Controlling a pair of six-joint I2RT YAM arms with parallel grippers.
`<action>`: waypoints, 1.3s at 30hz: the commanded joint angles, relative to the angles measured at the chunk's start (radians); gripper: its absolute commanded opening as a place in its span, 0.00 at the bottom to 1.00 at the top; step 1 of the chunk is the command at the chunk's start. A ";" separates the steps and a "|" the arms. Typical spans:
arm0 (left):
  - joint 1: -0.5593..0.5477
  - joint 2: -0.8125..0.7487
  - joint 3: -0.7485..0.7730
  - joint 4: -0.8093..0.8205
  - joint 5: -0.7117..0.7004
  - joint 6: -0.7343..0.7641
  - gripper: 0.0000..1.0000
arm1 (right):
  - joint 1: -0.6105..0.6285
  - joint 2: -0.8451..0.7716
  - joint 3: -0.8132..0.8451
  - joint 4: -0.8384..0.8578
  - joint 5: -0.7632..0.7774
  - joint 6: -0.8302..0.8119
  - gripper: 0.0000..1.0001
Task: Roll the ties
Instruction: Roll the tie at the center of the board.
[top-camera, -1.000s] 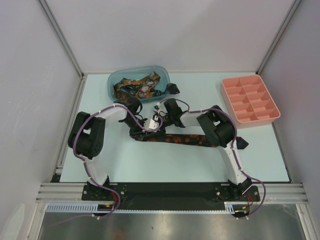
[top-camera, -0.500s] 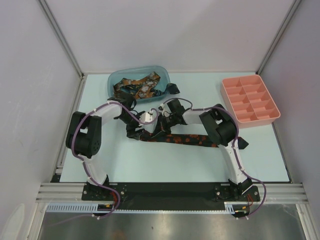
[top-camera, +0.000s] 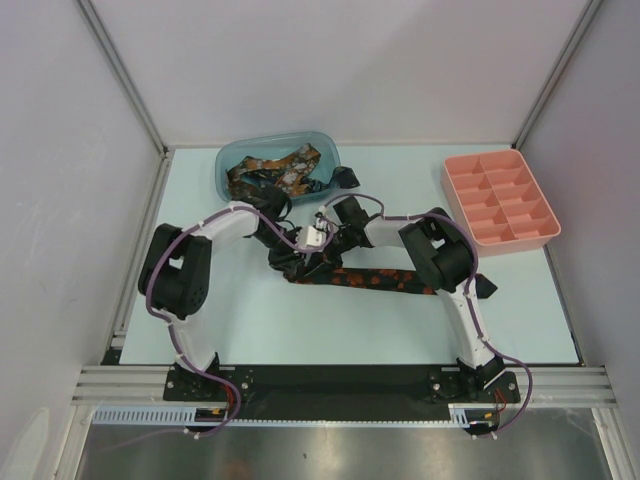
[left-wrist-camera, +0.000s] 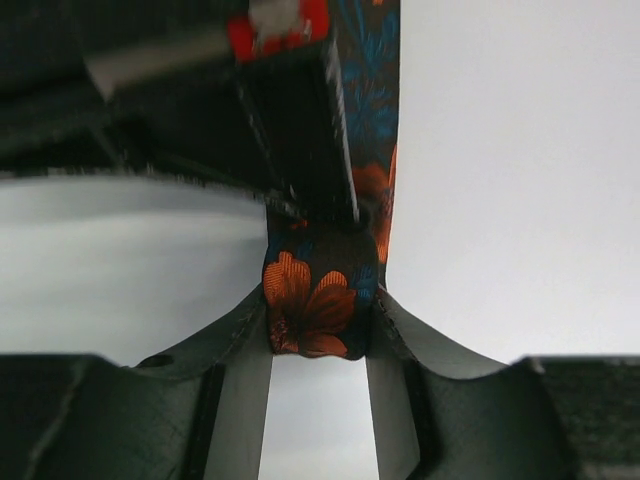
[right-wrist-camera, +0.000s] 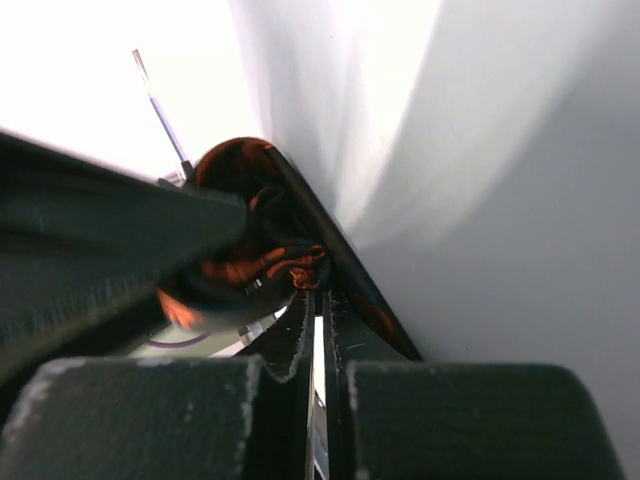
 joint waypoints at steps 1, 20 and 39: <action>-0.065 0.014 0.032 0.039 0.069 -0.053 0.43 | 0.016 0.000 0.004 -0.041 0.040 -0.028 0.00; -0.123 0.064 -0.059 0.047 -0.137 -0.021 0.33 | -0.054 -0.190 -0.115 -0.035 -0.098 -0.043 0.26; -0.123 0.075 -0.028 0.042 -0.118 -0.028 0.40 | -0.043 -0.118 -0.117 0.065 -0.033 0.067 0.17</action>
